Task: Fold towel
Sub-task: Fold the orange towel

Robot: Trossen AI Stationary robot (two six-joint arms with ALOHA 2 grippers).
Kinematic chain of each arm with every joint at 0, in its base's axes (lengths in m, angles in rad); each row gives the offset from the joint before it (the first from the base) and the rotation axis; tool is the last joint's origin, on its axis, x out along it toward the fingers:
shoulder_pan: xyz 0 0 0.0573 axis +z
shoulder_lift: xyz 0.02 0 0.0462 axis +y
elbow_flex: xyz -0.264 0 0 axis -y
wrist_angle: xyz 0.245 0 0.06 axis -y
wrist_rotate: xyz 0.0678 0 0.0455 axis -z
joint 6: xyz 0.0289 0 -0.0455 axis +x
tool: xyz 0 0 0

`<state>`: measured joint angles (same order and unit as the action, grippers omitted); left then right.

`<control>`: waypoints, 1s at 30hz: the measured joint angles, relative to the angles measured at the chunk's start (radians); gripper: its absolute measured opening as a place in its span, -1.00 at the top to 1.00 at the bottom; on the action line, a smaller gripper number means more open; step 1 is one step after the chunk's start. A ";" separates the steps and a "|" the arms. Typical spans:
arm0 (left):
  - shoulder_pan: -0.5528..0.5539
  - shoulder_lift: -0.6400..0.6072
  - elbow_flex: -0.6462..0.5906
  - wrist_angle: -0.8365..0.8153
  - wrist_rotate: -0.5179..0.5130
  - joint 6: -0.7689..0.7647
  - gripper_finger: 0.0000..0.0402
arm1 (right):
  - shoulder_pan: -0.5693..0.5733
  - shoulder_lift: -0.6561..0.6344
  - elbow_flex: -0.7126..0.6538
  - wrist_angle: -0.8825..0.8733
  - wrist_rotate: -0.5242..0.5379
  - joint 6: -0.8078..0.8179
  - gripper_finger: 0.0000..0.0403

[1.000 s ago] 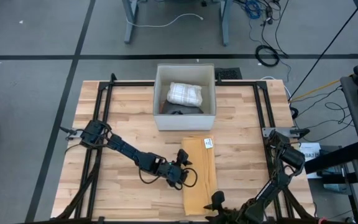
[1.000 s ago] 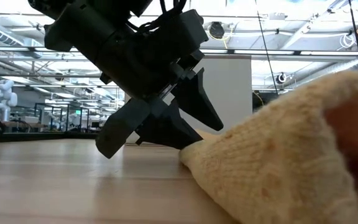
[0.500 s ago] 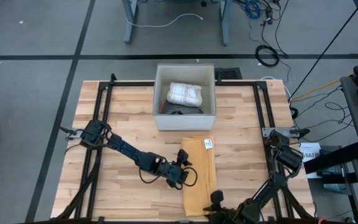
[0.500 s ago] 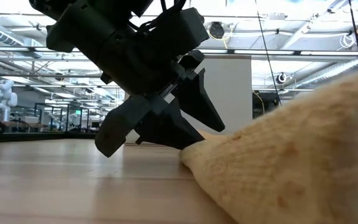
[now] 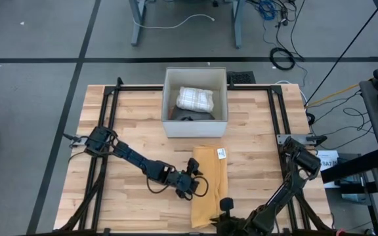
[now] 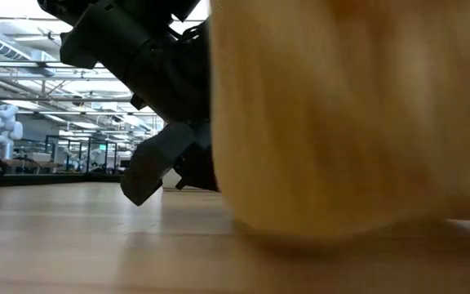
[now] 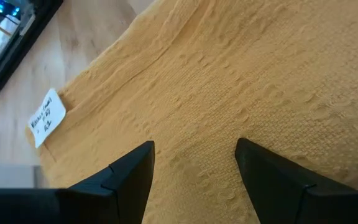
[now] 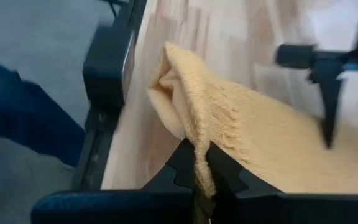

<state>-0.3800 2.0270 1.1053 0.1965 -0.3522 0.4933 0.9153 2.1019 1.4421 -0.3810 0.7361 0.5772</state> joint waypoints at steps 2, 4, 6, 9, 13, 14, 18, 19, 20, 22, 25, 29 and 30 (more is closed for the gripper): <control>-0.002 0.000 0.000 0.002 0.019 -0.016 -0.19 | -0.002 -0.025 0.009 -0.011 0.003 0.002 0.98; -0.006 0.000 0.000 0.004 0.041 -0.036 -0.19 | -0.002 -0.046 0.017 -0.016 0.009 -0.009 0.98; -0.015 0.000 0.000 0.005 0.063 -0.051 -0.19 | -0.002 -0.073 0.026 -0.016 0.016 -0.010 0.98; -0.040 0.000 0.000 0.006 0.095 -0.071 -0.19 | -0.004 -0.105 0.029 -0.015 0.020 0.017 0.98; -0.084 0.000 0.000 0.007 0.114 -0.073 -0.19 | -0.011 -0.138 0.028 -0.015 0.005 0.098 0.98; -0.094 0.000 0.000 0.007 0.115 -0.070 -0.19 | -0.014 -0.149 0.028 -0.015 -0.007 0.114 0.98; -0.128 -0.009 0.000 0.009 0.053 -0.032 -0.19 | -0.031 -0.171 0.028 -0.050 -0.010 0.151 0.98; -0.136 -0.016 0.000 0.018 0.019 -0.015 -0.19 | -0.037 -0.176 0.028 -0.065 -0.012 0.162 0.98; -0.143 -0.028 -0.001 0.020 -0.022 0.005 -0.19 | -0.045 -0.183 0.028 -0.083 -0.016 0.174 0.98; -0.154 -0.053 -0.001 0.042 -0.094 0.036 -0.19 | -0.070 -0.195 0.028 -0.120 -0.048 0.193 0.98; -0.167 -0.086 0.000 0.042 -0.217 0.064 -0.19 | -0.107 -0.202 0.028 -0.174 -0.084 0.205 0.98; -0.174 -0.132 0.000 0.005 -0.374 0.067 -0.19 | -0.155 -0.213 0.028 -0.203 -0.118 0.198 0.98; -0.174 -0.143 0.000 -0.008 -0.409 0.067 -0.19 | -0.168 -0.216 0.028 -0.210 -0.125 0.190 0.98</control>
<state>-0.5541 1.8838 1.1053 0.1884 -0.7611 0.5599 0.7476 1.8863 1.4700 -0.5913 0.6108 0.7669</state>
